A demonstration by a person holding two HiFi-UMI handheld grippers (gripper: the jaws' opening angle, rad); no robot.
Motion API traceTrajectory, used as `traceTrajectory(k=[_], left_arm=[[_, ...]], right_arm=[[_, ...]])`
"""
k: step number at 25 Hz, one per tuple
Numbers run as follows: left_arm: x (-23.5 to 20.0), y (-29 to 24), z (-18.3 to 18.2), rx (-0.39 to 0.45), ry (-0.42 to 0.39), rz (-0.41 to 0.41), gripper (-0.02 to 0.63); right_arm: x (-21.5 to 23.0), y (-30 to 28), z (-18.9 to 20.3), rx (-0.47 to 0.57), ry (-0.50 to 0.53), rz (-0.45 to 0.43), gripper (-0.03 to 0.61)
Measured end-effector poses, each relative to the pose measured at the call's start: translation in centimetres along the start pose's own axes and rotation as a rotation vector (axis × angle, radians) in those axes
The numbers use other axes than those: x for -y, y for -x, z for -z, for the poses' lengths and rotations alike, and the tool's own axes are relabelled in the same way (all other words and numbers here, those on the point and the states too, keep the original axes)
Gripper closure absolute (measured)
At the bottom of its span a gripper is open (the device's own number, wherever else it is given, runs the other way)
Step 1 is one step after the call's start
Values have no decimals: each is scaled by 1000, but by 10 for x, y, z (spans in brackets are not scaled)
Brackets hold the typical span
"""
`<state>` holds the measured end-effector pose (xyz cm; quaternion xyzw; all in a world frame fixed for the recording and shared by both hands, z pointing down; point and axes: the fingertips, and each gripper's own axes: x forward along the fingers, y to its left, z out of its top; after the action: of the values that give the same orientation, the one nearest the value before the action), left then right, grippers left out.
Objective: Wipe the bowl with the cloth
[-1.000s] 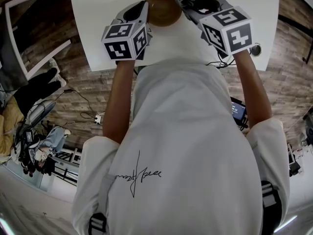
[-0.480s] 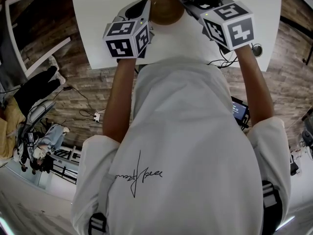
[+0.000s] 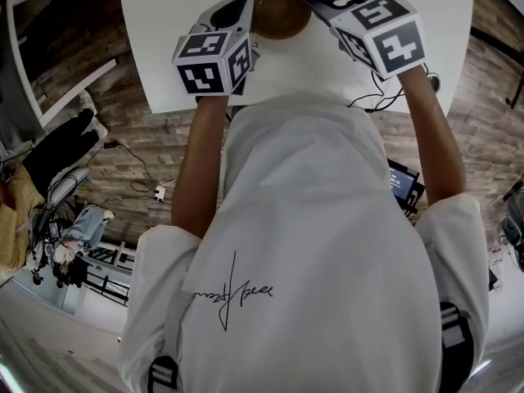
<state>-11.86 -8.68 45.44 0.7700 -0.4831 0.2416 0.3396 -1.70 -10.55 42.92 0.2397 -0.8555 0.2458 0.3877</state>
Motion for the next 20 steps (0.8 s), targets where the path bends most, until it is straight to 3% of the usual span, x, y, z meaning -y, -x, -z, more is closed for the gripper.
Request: traceTrajectory(k=[9, 20], left_arm=[[0, 0, 2, 4, 4, 3, 598], [-4, -1, 0, 7, 5, 3, 600]], right_arm=[[-7, -5, -8, -11, 183, 5, 399], [-12, -15, -21, 4, 315, 7, 399]])
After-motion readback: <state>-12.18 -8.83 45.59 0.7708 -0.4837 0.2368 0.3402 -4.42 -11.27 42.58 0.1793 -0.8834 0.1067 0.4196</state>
